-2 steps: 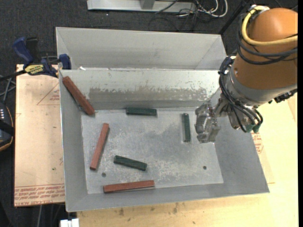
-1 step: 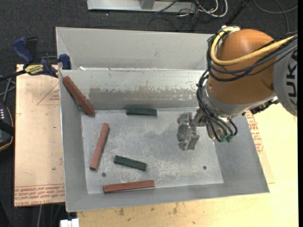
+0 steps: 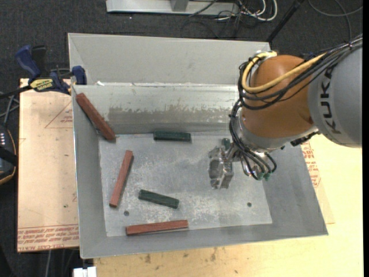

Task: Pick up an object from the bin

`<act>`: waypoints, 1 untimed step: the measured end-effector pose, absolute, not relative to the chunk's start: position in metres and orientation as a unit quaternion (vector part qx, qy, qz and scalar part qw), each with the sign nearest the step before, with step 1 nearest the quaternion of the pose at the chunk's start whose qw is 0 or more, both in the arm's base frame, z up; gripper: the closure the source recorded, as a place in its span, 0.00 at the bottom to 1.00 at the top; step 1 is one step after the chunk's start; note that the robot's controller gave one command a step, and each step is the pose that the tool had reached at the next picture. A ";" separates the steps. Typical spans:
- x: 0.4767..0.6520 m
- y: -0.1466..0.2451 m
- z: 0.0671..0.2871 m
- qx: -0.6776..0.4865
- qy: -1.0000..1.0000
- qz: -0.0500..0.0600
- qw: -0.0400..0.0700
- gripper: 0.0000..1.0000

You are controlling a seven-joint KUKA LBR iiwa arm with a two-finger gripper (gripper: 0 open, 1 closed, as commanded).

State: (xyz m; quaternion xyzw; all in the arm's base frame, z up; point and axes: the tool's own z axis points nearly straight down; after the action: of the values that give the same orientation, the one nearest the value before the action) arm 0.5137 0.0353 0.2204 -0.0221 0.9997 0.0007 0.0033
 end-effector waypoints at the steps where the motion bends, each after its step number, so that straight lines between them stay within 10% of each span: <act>1: 0.493 -0.033 0.186 -0.008 1.000 0.000 0.000 0.00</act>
Offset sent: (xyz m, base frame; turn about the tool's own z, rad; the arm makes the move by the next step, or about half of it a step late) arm 0.0000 0.0000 0.0000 0.0000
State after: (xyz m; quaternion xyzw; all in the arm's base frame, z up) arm 0.4926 -0.0331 0.1863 -0.0077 1.0000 0.0003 0.0002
